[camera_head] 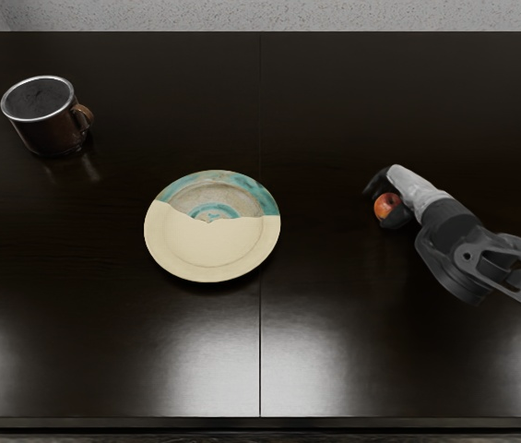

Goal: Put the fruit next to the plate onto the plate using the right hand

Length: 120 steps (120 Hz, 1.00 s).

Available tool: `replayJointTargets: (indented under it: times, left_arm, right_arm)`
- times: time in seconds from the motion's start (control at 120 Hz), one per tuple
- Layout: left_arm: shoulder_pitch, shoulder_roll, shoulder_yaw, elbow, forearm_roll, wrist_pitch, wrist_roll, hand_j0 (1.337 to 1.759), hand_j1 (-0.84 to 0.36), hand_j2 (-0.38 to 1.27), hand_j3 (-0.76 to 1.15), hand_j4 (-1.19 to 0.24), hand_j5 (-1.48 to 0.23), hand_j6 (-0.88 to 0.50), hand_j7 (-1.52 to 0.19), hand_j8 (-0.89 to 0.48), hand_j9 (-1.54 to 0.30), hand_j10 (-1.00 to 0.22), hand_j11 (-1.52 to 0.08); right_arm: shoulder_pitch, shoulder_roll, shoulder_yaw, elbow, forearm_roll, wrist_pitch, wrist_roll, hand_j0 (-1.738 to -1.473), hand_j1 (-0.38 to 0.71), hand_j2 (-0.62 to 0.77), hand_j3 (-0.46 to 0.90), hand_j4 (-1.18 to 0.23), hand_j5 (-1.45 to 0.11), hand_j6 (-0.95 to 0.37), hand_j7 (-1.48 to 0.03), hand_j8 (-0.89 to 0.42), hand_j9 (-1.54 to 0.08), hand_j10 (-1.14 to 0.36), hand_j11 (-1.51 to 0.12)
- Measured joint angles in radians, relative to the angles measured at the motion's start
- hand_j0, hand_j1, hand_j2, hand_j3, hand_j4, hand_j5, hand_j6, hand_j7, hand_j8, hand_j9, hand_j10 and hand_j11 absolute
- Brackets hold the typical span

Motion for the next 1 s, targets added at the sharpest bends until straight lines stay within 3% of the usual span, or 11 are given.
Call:
replayJointTargets:
  times: [0.333,0.567,1.0]
  left_arm:
    - [0.000,0.000,0.000,0.000,0.000,0.000,0.000,1.658,0.07,0.05,0.00,-0.23,-0.30,-0.23,-0.30,-0.23,-0.30,-0.23,-0.30]
    - [0.000,0.000,0.000,0.000,0.000,0.000,0.000,1.658,0.07,0.05,0.00,-0.23,-0.30,-0.23,-0.30,-0.23,-0.30,-0.23,-0.30]
    - [-0.001,0.000,0.000,0.000,0.000,0.000,0.000,1.658,0.07,0.05,0.00,-0.23,-0.30,-0.23,-0.30,-0.23,-0.30,-0.23,-0.30]
  right_arm:
    - [0.013,-0.003,0.009,0.025,0.013,0.010,-0.013,-1.654,0.24,0.17,0.00,-0.64,-0.84,-0.61,-0.84,-0.45,-0.85,-0.54,-0.85]
    - [0.054,-0.013,0.009,0.072,0.019,0.022,-0.045,-1.654,0.22,0.20,0.00,-0.67,-0.88,-0.66,-0.87,-0.49,-0.88,-0.56,-0.89]
    - [0.138,0.030,0.012,0.147,0.049,0.047,-0.050,-1.656,0.25,0.30,0.00,-0.68,-0.90,-0.69,-0.89,-0.50,-0.89,-0.56,-0.90]
